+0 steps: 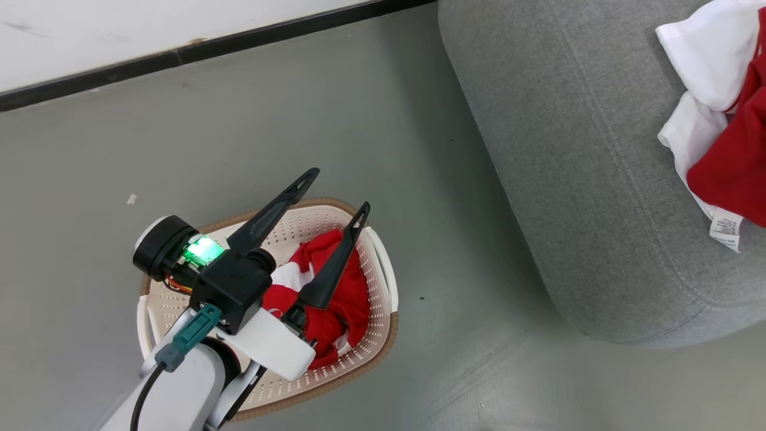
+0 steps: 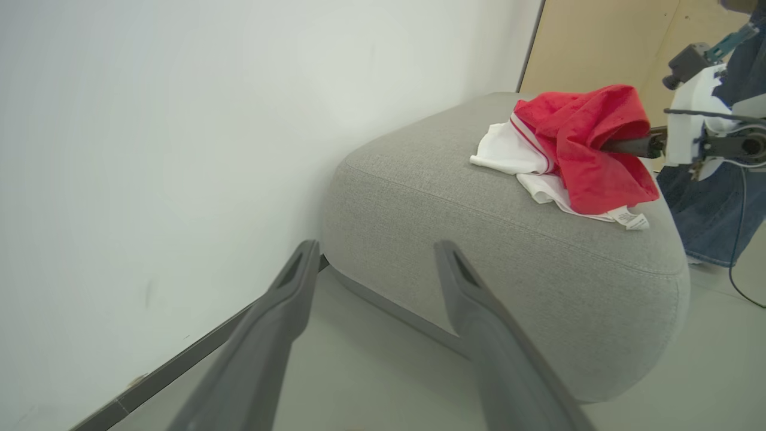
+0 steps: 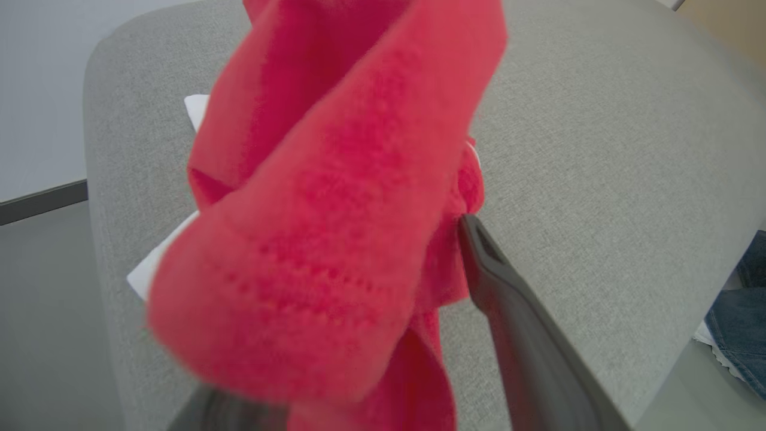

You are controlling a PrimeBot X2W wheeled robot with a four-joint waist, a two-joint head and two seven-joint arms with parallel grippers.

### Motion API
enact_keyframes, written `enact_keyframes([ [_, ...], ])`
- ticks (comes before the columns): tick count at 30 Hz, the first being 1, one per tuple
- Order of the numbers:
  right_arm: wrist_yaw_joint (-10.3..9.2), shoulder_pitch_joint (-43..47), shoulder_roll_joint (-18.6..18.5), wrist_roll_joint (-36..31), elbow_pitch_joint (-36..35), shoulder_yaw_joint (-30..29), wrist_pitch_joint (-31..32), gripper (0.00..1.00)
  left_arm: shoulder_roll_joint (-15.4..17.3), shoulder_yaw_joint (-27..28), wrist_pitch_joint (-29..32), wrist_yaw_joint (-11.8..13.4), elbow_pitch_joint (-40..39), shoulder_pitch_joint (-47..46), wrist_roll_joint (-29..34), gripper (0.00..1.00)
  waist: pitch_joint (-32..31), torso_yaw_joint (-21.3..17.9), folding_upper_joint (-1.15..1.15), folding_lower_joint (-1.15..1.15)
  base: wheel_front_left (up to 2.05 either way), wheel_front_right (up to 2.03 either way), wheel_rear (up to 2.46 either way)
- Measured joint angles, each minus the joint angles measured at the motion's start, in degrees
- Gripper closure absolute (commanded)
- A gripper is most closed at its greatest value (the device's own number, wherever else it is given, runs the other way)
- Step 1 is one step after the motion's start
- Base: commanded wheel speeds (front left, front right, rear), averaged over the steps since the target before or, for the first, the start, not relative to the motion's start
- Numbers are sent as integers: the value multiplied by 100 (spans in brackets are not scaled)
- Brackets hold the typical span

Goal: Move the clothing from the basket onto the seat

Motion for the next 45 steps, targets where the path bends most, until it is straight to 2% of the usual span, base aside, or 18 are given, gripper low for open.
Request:
enact_keyframes([
  [16, 0, 889, 343, 374, -1169, 720, -38, 0, -2, 135, -286, 3, 220, 5, -90, 0, -302, -419, 0, 0, 0, 0, 0],
  [25, 0, 1514, 153, 454, -1994, 781, -40, 0, -14, 254, -494, 60, 327, 142, -146, 0, -596, -596, 0, 0, 0, 0, 0],
  [30, 0, 1667, 208, 466, -2546, 966, -40, 0, -47, 355, -633, 118, 407, 234, -194, 0, -784, -645, 0, 0, 0, 0, 0],
  [38, 0, 1669, 190, 459, -3334, 1263, -41, 0, -110, 637, -876, 334, 580, 492, -261, 0, -1101, -585, 0, 0, 0, 0, 0],
  [45, 0, 1598, 312, 250, -3793, 1695, -40, 0, -96, 1038, -990, 651, 842, 856, -405, 0, -1352, -369, 0, 0, 0, 0, 0],
])
